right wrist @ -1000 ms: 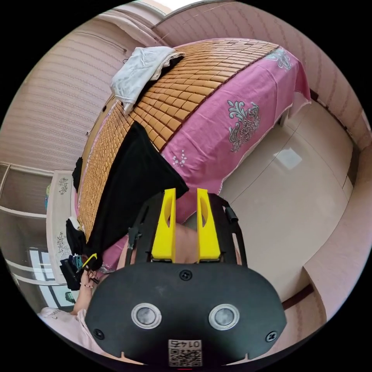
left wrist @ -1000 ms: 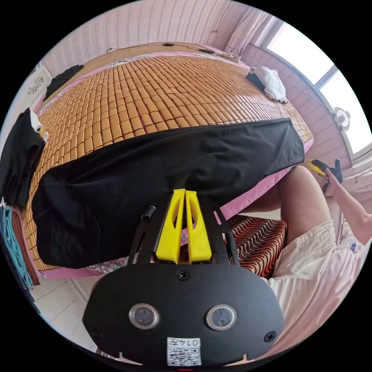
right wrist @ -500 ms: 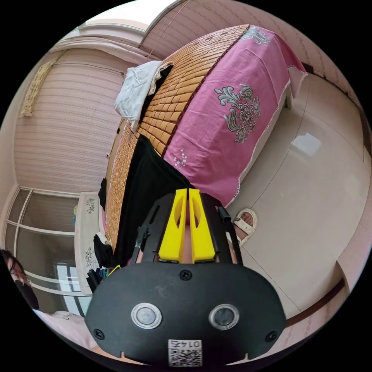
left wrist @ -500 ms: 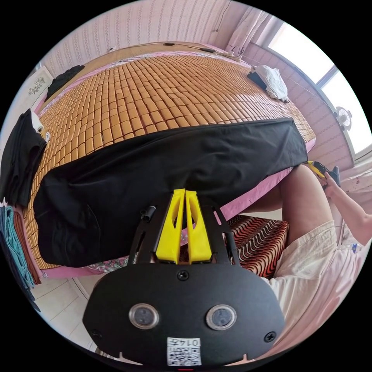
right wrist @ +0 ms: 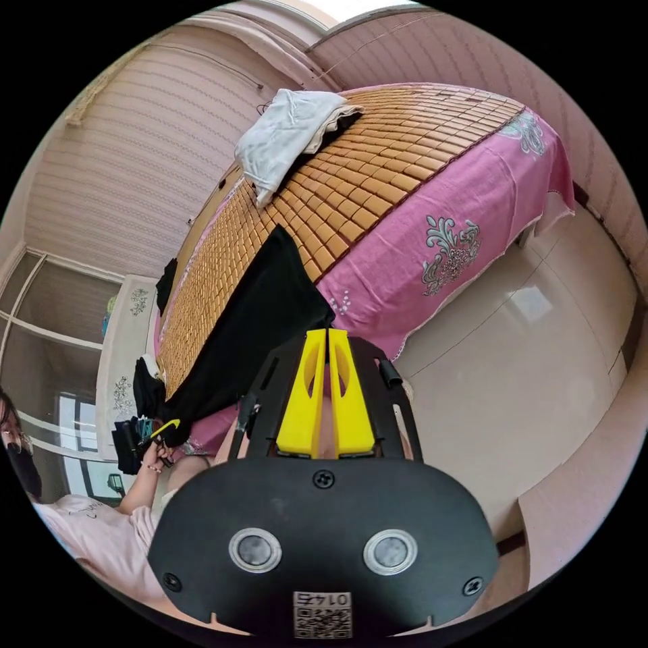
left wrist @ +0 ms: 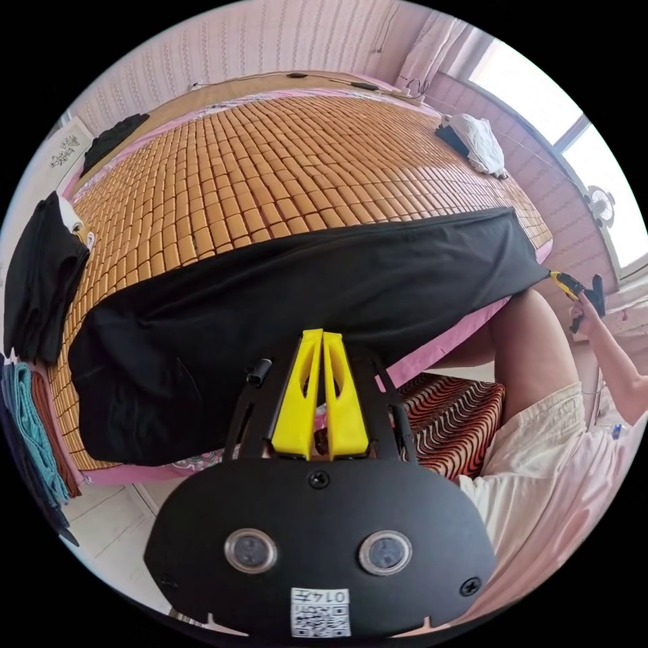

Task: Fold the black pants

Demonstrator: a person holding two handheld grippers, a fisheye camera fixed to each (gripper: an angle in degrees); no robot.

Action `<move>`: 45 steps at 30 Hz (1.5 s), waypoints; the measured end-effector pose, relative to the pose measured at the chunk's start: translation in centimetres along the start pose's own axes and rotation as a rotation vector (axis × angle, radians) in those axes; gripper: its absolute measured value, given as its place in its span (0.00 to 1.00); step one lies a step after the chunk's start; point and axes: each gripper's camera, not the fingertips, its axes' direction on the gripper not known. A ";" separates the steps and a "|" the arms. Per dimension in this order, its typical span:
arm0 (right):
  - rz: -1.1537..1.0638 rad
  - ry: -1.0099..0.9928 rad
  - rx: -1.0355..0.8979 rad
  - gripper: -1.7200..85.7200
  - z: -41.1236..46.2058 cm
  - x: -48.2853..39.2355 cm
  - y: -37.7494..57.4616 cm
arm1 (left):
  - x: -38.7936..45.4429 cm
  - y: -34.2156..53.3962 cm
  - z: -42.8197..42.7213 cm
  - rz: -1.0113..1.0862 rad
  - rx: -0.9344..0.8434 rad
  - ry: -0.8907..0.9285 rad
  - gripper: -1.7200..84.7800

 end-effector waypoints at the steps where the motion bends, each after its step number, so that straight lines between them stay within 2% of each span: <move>1: -0.010 0.030 -0.020 0.02 1.6 -0.2 0.2 | -0.7 0.2 -0.5 -0.026 0.014 0.005 0.01; 4: -0.022 0.093 -0.059 0.03 5.5 -0.8 0.9 | -2.8 0.9 -1.2 -0.084 0.013 0.084 0.01; 7: -0.080 0.258 -0.041 0.04 8.1 -2.6 1.9 | -4.3 2.3 -3.1 -0.107 0.071 0.084 0.01; 9: -0.213 0.378 -0.035 0.04 10.0 -5.5 2.5 | -5.2 3.1 -4.4 -0.094 0.103 0.057 0.01; 11: -0.486 0.469 -0.021 0.05 13.7 -11.5 3.8 | -6.1 4.0 -5.9 -0.019 0.117 0.013 0.03; 16: -1.056 0.309 -0.120 0.09 25.5 -26.1 9.1 | -7.8 4.5 -6.9 0.161 -0.008 -0.236 0.06; 20: -1.322 0.044 -0.230 0.10 35.5 -36.8 14.7 | -12.8 6.1 -8.7 0.024 -0.014 -0.283 0.08; 23: -1.470 -0.022 -0.282 0.11 42.1 -42.9 19.0 | -16.7 8.3 -9.5 -0.096 -0.004 -0.294 0.10; 28: -1.641 -0.044 -0.379 0.12 51.7 -50.0 24.8 | -22.0 11.3 -9.8 -0.197 0.013 -0.240 0.12; 33: -1.716 -0.157 -0.420 0.12 59.1 -57.1 28.9 | -24.4 13.5 -10.4 -0.070 0.078 -0.176 0.14; 38: -1.752 -0.248 -0.517 0.20 69.3 -66.8 34.6 | -27.5 17.2 -11.3 -0.032 0.167 -0.076 0.19; 42: -1.779 -0.175 -0.609 0.18 76.6 -70.6 39.0 | -29.4 19.5 -11.6 -0.063 0.199 -0.039 0.20; 45: -1.823 0.004 -0.600 0.15 82.1 -71.4 41.3 | -30.8 21.0 -11.8 -0.070 0.225 -0.013 0.20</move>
